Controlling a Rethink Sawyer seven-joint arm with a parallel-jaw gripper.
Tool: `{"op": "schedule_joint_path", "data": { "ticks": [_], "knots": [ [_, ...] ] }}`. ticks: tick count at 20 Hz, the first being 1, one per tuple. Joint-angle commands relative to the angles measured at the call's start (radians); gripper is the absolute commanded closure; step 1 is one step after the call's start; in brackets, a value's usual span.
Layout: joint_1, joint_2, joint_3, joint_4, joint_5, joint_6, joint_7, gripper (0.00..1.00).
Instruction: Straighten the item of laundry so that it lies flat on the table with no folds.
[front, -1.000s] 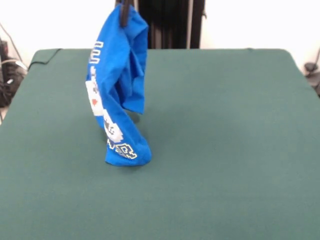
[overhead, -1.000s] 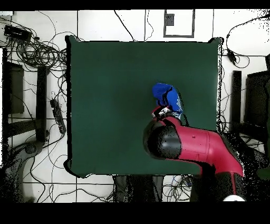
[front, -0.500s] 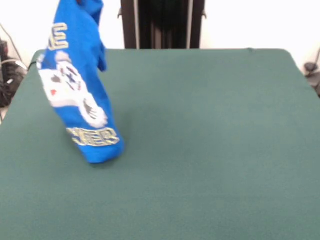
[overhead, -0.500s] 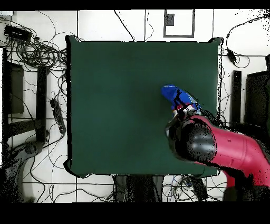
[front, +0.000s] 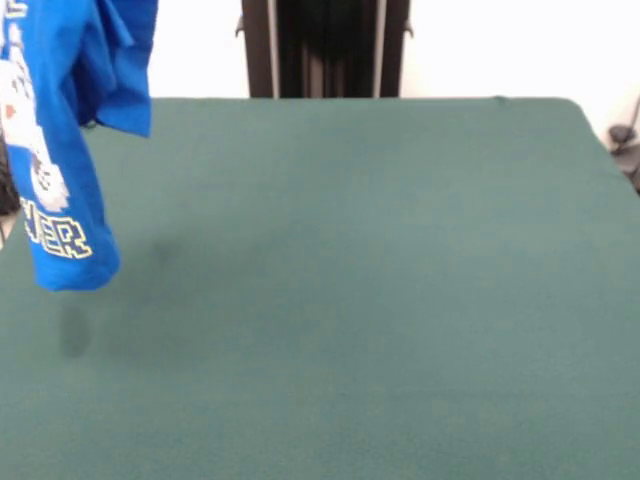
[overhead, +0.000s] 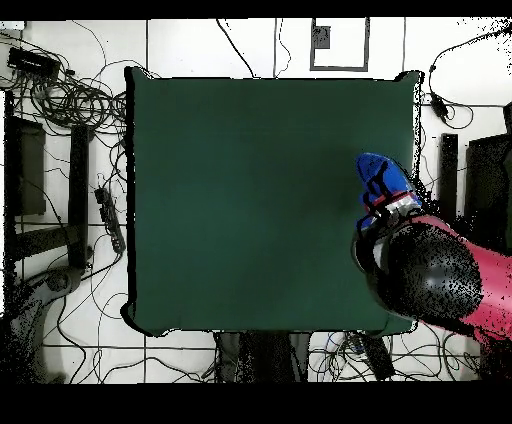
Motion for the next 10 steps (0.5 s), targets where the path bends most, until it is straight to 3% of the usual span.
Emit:
{"op": "schedule_joint_path", "data": {
  "ticks": [1, 10],
  "knots": [
    [0.036, 0.028, 0.142, 0.067, -0.085, 0.001, -0.314, 1.00],
    [0.121, 0.143, 0.079, 0.101, -0.180, -0.131, -0.073, 1.00]
  ]
}}
